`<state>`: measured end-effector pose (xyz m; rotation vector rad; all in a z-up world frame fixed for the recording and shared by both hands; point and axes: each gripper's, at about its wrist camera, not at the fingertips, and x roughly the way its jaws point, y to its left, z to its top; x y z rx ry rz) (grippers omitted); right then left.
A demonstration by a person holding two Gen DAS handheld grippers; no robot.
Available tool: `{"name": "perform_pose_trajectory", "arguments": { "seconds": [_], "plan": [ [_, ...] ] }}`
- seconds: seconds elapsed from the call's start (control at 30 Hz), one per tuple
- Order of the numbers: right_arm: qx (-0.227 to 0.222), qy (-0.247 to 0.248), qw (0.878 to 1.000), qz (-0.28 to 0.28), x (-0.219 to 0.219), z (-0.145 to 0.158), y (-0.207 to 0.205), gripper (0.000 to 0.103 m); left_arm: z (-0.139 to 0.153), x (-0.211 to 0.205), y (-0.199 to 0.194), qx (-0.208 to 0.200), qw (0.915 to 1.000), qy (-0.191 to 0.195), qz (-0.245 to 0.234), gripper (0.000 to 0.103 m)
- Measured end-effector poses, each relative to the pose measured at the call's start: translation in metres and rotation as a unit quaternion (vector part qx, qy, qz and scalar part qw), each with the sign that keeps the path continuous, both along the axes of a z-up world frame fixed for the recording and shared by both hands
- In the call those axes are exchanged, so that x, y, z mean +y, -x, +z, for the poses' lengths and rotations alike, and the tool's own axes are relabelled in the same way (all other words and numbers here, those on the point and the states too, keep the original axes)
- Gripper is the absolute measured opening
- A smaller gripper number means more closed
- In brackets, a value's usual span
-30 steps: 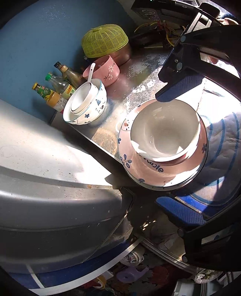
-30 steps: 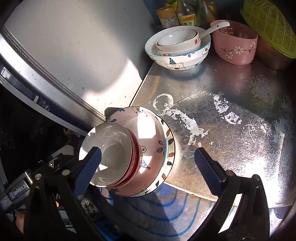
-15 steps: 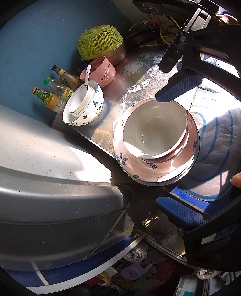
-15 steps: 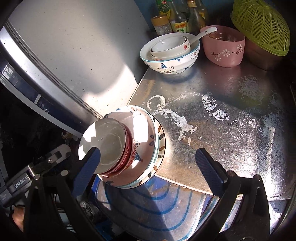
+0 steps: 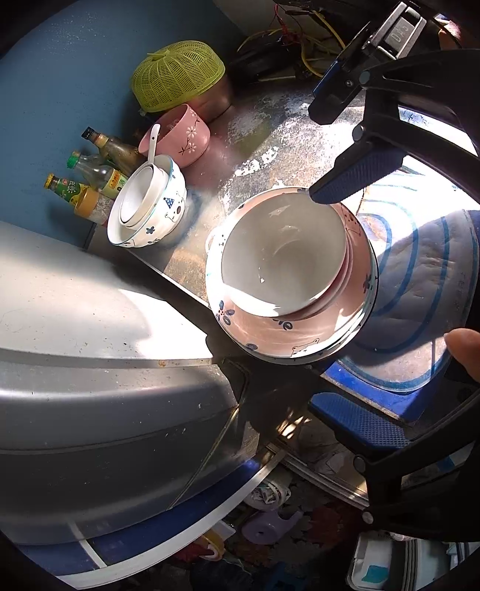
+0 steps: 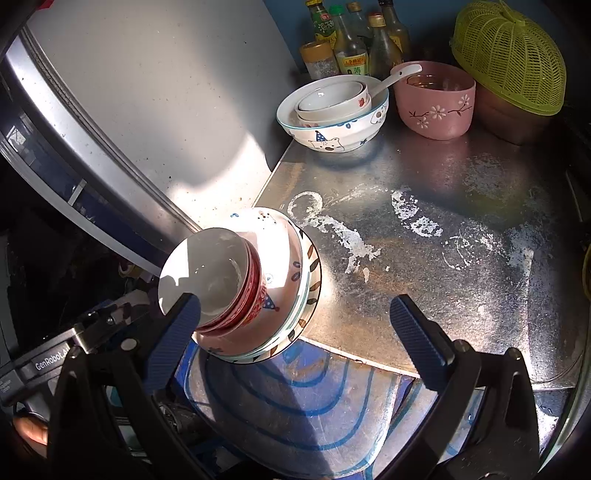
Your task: Organize plates and bowls
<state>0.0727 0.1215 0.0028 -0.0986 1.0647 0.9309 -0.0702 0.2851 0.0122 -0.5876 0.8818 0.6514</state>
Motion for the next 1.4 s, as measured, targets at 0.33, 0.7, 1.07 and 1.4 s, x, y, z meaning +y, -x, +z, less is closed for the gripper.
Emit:
{"name": "perform_pose_trajectory", "arguments": {
  "seconds": [0.33, 0.7, 1.07, 1.4],
  "plan": [
    [-0.010, 0.002, 1.000, 0.002, 0.002, 0.000, 0.006, 0.103, 0.000, -0.002, 0.002, 0.000, 1.0000, -0.005, -0.001, 0.102],
    [-0.012, 0.006, 1.000, 0.002, -0.003, -0.001, 0.012, 0.103, -0.003, -0.003, 0.005, 0.004, 1.0000, -0.003, -0.003, 0.102],
    [-0.016, 0.008, 1.000, 0.003, -0.004, 0.000, 0.015, 0.103, -0.001, -0.006, 0.007, 0.002, 1.0000, -0.002, -0.005, 0.102],
    [-0.017, 0.008, 1.000, 0.003, -0.004, -0.001, 0.017, 0.103, -0.002, -0.006, 0.008, 0.003, 1.0000, -0.001, -0.005, 0.102]
  ]
}}
